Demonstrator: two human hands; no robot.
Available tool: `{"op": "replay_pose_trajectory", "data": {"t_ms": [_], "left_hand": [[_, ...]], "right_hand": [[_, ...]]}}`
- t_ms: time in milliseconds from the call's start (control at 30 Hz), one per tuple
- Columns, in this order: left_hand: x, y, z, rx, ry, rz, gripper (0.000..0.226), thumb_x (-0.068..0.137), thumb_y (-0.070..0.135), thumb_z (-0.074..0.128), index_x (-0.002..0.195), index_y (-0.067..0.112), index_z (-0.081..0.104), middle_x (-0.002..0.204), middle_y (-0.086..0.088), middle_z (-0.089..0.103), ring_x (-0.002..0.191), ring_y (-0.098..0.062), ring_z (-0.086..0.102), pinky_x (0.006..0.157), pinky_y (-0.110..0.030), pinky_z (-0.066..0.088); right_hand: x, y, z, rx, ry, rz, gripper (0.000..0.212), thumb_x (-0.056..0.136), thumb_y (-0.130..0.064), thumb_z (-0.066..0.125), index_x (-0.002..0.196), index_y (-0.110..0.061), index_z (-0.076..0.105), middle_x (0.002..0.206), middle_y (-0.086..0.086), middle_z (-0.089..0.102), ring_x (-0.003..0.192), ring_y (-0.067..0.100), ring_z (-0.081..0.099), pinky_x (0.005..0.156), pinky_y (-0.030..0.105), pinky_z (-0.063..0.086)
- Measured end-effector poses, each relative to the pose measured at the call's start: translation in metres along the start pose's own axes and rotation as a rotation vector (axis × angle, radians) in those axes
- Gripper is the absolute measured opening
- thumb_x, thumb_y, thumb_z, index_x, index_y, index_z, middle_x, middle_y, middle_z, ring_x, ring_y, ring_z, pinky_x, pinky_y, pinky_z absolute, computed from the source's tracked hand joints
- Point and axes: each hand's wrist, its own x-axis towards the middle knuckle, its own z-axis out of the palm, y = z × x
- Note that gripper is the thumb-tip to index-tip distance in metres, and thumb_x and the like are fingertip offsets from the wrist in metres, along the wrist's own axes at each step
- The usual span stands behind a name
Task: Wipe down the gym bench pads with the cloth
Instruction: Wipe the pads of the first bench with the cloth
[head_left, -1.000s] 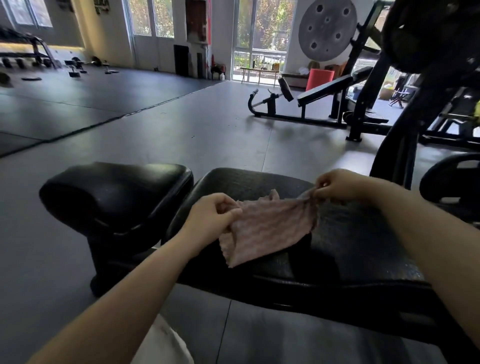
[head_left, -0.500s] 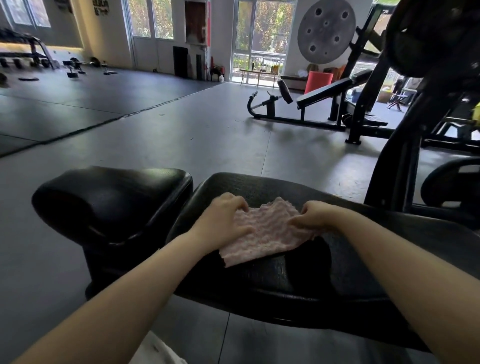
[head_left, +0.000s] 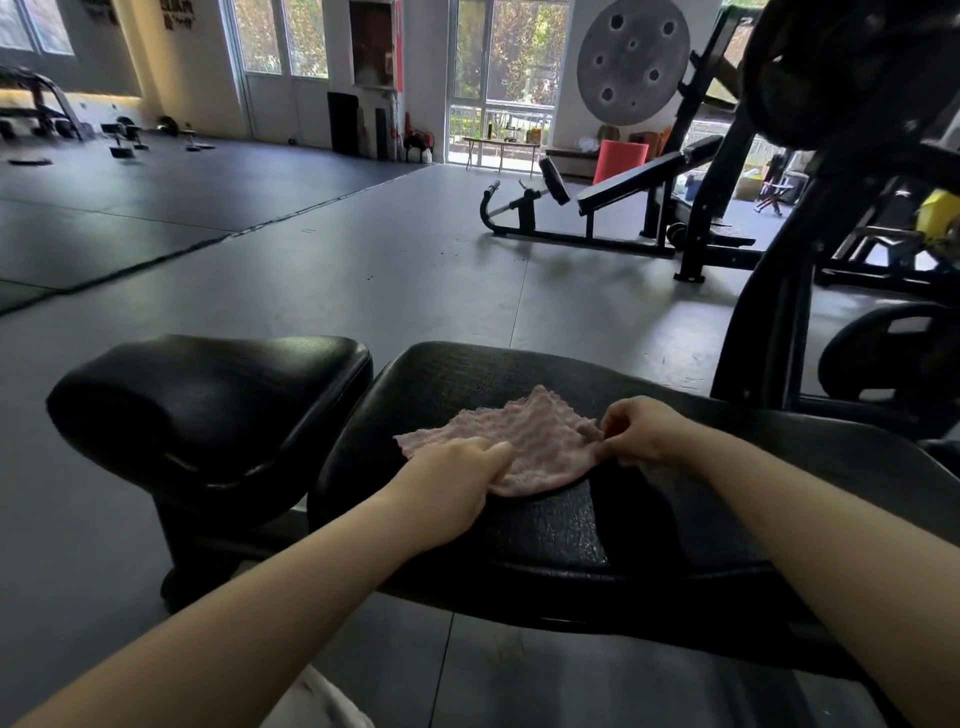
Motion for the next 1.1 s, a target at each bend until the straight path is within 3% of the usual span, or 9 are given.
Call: {"op": "replay_pose_trajectory", "data": {"t_ms": [133,333,400,467,567,667,767,1000,1100], "left_hand": [[0.009,-0.004,-0.017,-0.036,0.011,-0.036,0.032,0.078,-0.001,0.046,0.083,0.027,0.061,0.11,0.006,0.059,0.103,-0.019,0.054,0.081,-0.035,0.047],[0.044,0.011,-0.065,-0.129,-0.039,-0.21,0.051,0.081,-0.001,0.042,0.121,0.022,0.064,0.131,0.001,0.057,0.12,-0.017,0.051,0.1,-0.023,0.037],[0.051,0.019,-0.076,-0.277,-0.036,-0.304,0.049,0.083,-0.003,0.039,0.119,0.017,0.065,0.121,-0.004,0.062,0.101,-0.018,0.057,0.078,-0.015,0.042],[0.054,0.026,-0.082,-0.513,-0.028,-0.383,0.046,0.082,-0.007,0.035,0.107,0.011,0.068,0.107,-0.01,0.067,0.082,-0.021,0.056,0.066,-0.022,0.043],[0.051,0.042,-0.087,-0.859,0.016,-0.492,0.039,0.079,-0.016,0.03,0.078,0.007,0.062,0.077,-0.013,0.062,0.064,-0.022,0.054,0.059,-0.029,0.045],[0.047,0.056,-0.089,-1.182,0.048,-0.568,0.035,0.079,-0.023,0.03,0.069,0.001,0.054,0.046,-0.004,0.059,0.043,-0.011,0.059,0.049,-0.025,0.053],[0.048,0.062,-0.086,-1.444,0.063,-0.604,0.037,0.077,-0.02,0.023,0.088,-0.007,0.055,0.076,-0.015,0.065,0.07,-0.021,0.066,0.067,-0.033,0.057],[0.031,0.072,-0.098,-1.718,0.245,-0.664,0.026,0.083,-0.016,0.024,0.089,-0.01,0.048,0.09,-0.024,0.055,0.073,-0.027,0.061,0.077,-0.036,0.054],[0.022,0.066,-0.116,-1.811,0.295,-0.661,0.014,0.085,-0.01,0.034,0.094,-0.005,0.044,0.101,-0.024,0.05,0.086,-0.035,0.061,0.082,-0.041,0.052]], "right_hand": [[-0.003,-0.001,-0.013,0.291,0.208,-0.028,0.019,0.085,0.001,0.066,0.09,-0.01,0.051,0.072,0.007,0.059,0.036,0.004,0.053,0.038,0.015,0.044],[-0.021,-0.017,-0.064,0.342,0.26,-0.216,0.04,0.087,0.018,0.04,0.08,-0.015,0.06,0.07,0.003,0.058,0.044,0.01,0.051,0.035,0.017,0.041],[-0.029,-0.024,-0.077,0.24,0.243,-0.261,0.041,0.086,0.016,0.042,0.094,-0.017,0.066,0.074,-0.003,0.06,0.053,0.012,0.05,0.041,0.015,0.044],[-0.038,-0.028,-0.085,0.126,0.232,-0.303,0.027,0.085,0.005,0.059,0.098,-0.017,0.068,0.076,-0.006,0.061,0.06,0.01,0.053,0.046,0.011,0.044],[-0.05,-0.028,-0.087,-0.123,0.352,-0.29,0.005,0.082,-0.019,0.073,0.078,-0.019,0.07,0.071,-0.015,0.056,0.066,0.006,0.051,0.056,0.015,0.039],[-0.059,-0.032,-0.07,-0.063,0.362,-0.35,0.024,0.084,-0.026,0.071,0.065,-0.022,0.056,0.083,-0.004,0.06,0.077,0.016,0.056,0.067,0.022,0.041],[-0.068,-0.045,-0.045,0.072,0.315,-0.385,0.025,0.088,-0.026,0.065,0.069,-0.02,0.051,0.07,-0.006,0.056,0.066,0.007,0.05,0.053,0.008,0.036],[-0.082,-0.068,-0.015,0.339,0.224,-0.472,0.026,0.081,-0.022,0.073,0.076,-0.022,0.048,0.071,-0.004,0.054,0.058,0.005,0.043,0.051,0.012,0.035],[-0.077,-0.081,-0.006,0.722,0.107,-0.381,0.02,0.085,-0.008,0.066,0.079,-0.018,0.05,0.074,0.004,0.057,0.062,0.014,0.05,0.055,0.025,0.043]]}}
